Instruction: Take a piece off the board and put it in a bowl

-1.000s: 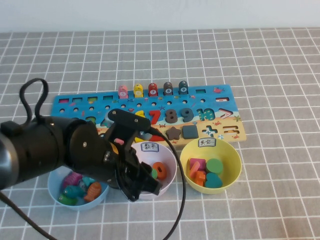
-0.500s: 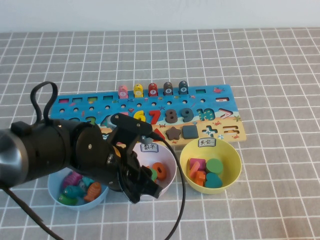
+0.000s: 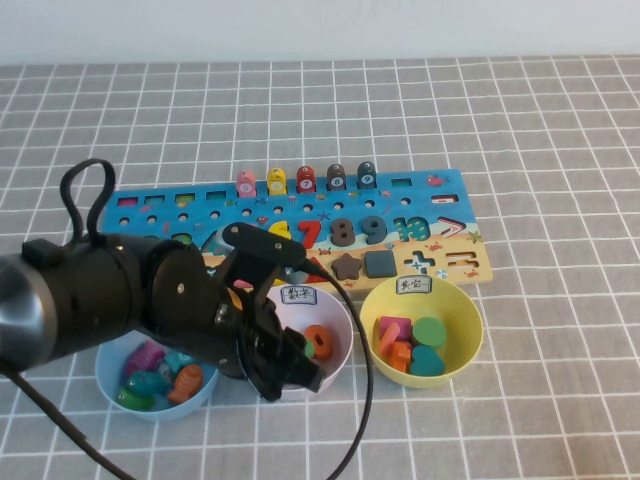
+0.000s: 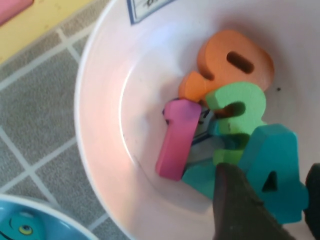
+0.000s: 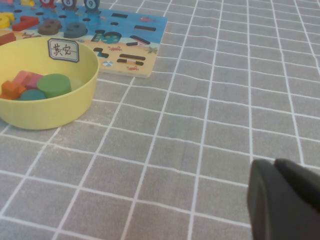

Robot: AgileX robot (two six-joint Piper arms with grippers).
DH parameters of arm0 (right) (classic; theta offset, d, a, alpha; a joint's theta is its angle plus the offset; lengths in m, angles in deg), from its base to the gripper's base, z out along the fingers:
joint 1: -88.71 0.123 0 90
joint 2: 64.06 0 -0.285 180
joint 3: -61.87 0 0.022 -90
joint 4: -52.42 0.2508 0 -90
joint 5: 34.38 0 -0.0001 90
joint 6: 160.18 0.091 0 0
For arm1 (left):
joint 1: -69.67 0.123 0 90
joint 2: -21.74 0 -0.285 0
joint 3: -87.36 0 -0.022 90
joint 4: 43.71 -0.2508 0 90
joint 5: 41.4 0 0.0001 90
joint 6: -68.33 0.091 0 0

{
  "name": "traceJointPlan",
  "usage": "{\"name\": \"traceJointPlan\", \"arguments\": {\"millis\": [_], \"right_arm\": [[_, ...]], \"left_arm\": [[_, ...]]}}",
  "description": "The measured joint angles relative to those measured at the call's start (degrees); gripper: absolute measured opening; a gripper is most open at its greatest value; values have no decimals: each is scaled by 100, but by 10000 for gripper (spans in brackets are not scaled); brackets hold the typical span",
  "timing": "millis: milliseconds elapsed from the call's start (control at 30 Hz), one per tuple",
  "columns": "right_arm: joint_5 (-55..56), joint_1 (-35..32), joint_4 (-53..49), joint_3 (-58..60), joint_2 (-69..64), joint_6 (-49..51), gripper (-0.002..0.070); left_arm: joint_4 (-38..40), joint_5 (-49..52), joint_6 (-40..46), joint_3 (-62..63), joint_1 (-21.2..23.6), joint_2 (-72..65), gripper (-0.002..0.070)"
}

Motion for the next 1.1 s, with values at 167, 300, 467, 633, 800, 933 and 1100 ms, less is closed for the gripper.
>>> {"name": "traceJointPlan", "arguments": {"millis": [167, 300, 467, 633, 800, 933, 1100], "right_arm": [[0, 0, 0, 0, 0, 0, -17], [0, 0, 0, 0, 0, 0, -17], [0, 0, 0, 0, 0, 0, -17], [0, 0, 0, 0, 0, 0, -17], [0, 0, 0, 0, 0, 0, -17], [0, 0, 0, 0, 0, 0, -17], [0, 0, 0, 0, 0, 0, -17]], "left_arm": [[0, 69, 0, 103, 0, 0, 329], [0, 69, 0, 101, 11, 0, 426], [0, 96, 0, 101, 7, 44, 462], [0, 348, 0, 101, 21, 464, 462], [0, 983, 0, 101, 21, 847, 409], [-9, 1542, 0, 101, 21, 1024, 339], [-185, 1727, 0, 26, 21, 1251, 272]]}}
